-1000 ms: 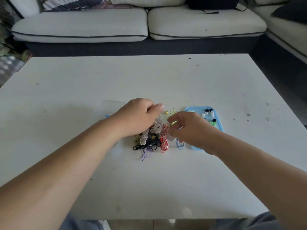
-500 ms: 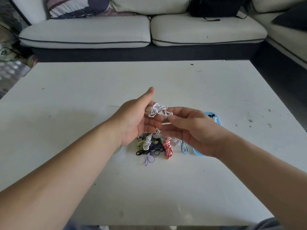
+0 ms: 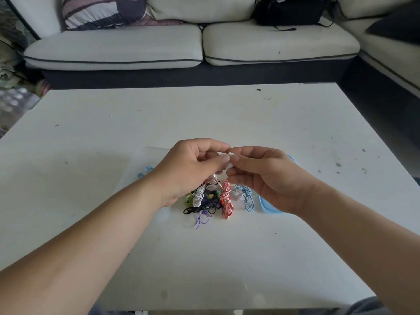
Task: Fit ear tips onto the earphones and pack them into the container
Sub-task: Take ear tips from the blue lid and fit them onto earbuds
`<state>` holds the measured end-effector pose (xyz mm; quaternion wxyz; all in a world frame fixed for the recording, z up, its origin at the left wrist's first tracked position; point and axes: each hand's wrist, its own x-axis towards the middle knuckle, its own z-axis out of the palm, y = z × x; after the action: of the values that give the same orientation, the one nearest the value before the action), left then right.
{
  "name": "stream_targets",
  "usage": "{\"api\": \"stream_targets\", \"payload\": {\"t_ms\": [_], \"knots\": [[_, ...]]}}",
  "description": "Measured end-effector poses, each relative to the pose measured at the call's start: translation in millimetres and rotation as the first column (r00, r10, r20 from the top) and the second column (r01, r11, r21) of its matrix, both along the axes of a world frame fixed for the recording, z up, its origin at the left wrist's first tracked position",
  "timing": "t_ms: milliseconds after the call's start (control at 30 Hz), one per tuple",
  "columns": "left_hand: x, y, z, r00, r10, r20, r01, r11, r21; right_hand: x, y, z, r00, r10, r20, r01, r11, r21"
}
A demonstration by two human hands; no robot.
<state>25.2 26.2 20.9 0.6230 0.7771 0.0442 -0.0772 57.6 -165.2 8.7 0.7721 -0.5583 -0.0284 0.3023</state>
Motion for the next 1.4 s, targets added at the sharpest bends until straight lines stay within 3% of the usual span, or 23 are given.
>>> {"api": "stream_targets", "payload": {"t_ms": [233,467,833,1167,1400], "knots": [[1.7,0.1,-1.0,0.999,0.011,0.040,-0.010,1.000,-0.022,-0.3,1.4,2.4,0.990,-0.057,-0.130,0.063,0.997,0.038],[2.8,-4.5,-5.6,0.999,0.044,0.016,-0.042,0.994,-0.101,-2.5,2.8,2.3,0.998,0.012,-0.057,-0.011,1.000,0.019],[-0.6,-4.1,-4.8,0.994,-0.037,0.106,0.042,0.998,-0.045,-0.5,2.1,0.6,0.991,-0.024,-0.133,0.032,0.998,0.059],[2.1,-4.4,-9.2,0.992,0.113,0.057,-0.109,0.991,-0.077,-2.1,2.5,2.4,0.987,-0.057,-0.153,0.070,0.994,0.086],[2.4,-5.5,-7.3,0.983,0.171,0.070,-0.165,0.983,-0.086,-3.3,3.5,5.1,0.993,-0.109,-0.037,0.109,0.994,-0.012]]}}
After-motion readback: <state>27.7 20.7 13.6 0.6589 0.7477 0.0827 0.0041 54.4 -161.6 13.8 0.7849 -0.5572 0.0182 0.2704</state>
